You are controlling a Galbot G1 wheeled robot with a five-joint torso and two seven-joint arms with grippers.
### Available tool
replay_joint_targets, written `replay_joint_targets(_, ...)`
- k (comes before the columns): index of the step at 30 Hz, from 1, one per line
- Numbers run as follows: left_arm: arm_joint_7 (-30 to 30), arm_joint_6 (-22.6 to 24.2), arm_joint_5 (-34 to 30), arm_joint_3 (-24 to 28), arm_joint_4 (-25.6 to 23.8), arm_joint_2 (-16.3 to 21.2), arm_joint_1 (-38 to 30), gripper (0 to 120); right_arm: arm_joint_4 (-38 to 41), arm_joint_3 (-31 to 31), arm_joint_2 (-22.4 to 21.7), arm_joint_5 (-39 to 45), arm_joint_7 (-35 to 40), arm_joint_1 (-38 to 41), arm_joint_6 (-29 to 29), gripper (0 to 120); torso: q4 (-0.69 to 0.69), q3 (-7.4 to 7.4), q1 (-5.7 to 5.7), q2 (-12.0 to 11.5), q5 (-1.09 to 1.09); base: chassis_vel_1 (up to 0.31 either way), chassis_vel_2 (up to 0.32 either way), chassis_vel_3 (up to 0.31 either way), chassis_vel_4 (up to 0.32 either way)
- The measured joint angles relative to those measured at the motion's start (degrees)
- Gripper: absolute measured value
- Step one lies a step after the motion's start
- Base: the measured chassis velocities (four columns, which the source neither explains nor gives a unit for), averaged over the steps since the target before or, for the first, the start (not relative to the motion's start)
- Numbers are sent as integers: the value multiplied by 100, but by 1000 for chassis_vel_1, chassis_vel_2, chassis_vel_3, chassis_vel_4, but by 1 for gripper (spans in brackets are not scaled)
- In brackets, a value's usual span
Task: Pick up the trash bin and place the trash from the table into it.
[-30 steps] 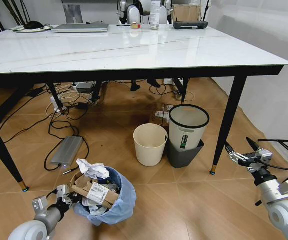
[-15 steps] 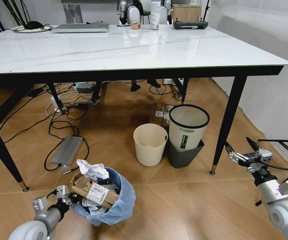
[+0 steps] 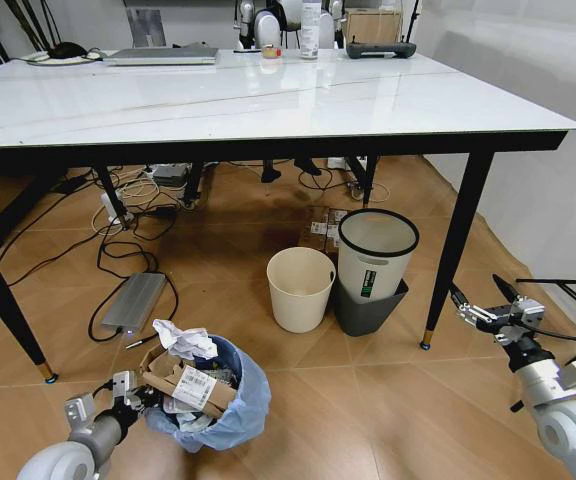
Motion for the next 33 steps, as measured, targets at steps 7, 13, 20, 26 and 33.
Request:
replay_joint_targets(7, 3, 1, 3, -5, 10, -3, -2, 3, 0, 0, 0, 0, 0, 0, 0, 100, 0, 0, 0, 0, 0, 0, 0, 0, 0)
replay_joint_targets(13, 7, 1, 4, -1, 31, -14, -24, 7, 0, 0, 0, 0, 0, 0, 0, 100, 0, 0, 0, 0, 1, 0, 0, 0, 0)
replay_joint_targets(20, 7, 2, 4, 11, 38, -24, -38, 8, 0, 0, 0, 0, 0, 0, 0, 100, 0, 0, 0, 0, 0, 0, 0, 0, 0)
replay_joint_targets(26, 7, 2, 2, 14, 51, -22, -39, 9, 0, 0, 0, 0, 0, 0, 0, 100, 0, 0, 0, 0, 0, 0, 0, 0, 0)
replay_joint_targets(33, -3, 11, -53, 15, 17, 6, -3, 10, 0, 0, 0, 0, 0, 0, 0, 100, 0, 0, 0, 0, 0, 0, 0, 0, 0)
